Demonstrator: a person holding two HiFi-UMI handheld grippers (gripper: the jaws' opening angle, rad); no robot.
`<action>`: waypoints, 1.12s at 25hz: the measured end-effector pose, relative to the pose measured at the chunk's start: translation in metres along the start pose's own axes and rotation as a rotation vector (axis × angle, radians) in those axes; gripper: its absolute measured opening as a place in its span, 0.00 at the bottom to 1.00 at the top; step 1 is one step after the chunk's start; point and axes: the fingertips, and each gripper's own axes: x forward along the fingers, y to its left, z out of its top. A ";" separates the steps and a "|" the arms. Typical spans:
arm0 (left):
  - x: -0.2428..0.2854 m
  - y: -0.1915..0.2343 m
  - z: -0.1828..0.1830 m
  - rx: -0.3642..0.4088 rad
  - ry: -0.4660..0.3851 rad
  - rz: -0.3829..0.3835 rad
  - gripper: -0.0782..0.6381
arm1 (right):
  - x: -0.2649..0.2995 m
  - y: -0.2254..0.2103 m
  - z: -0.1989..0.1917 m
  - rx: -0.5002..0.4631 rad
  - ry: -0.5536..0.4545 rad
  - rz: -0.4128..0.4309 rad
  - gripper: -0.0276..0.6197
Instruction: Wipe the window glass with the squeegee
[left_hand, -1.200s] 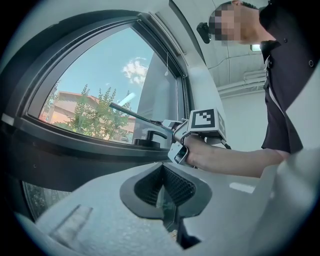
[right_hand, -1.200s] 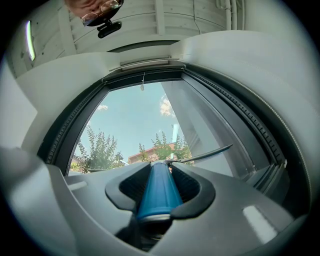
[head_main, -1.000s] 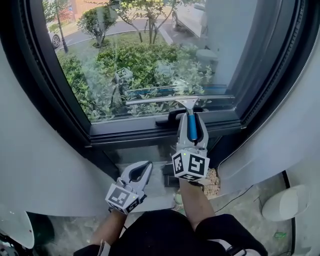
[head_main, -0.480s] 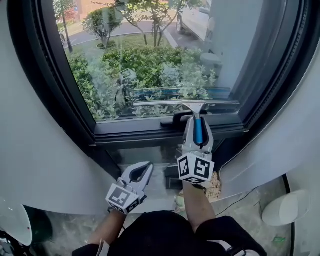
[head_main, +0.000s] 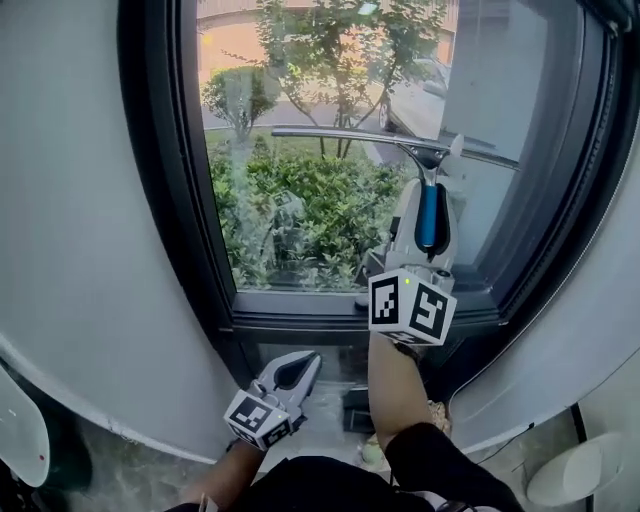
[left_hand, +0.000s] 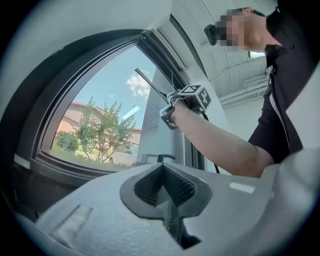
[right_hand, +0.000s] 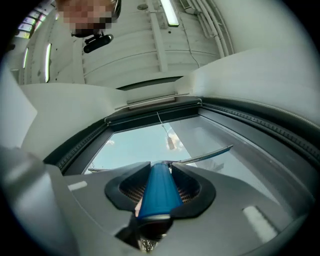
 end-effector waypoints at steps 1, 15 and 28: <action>0.000 0.000 0.006 0.003 -0.010 -0.001 0.11 | 0.014 0.010 0.006 0.005 -0.019 0.006 0.25; -0.014 0.013 0.028 0.021 -0.057 0.047 0.11 | 0.104 0.110 0.051 -0.070 -0.178 0.059 0.25; -0.023 0.025 0.023 0.069 -0.051 0.156 0.11 | 0.112 0.112 0.034 -0.047 -0.140 0.047 0.25</action>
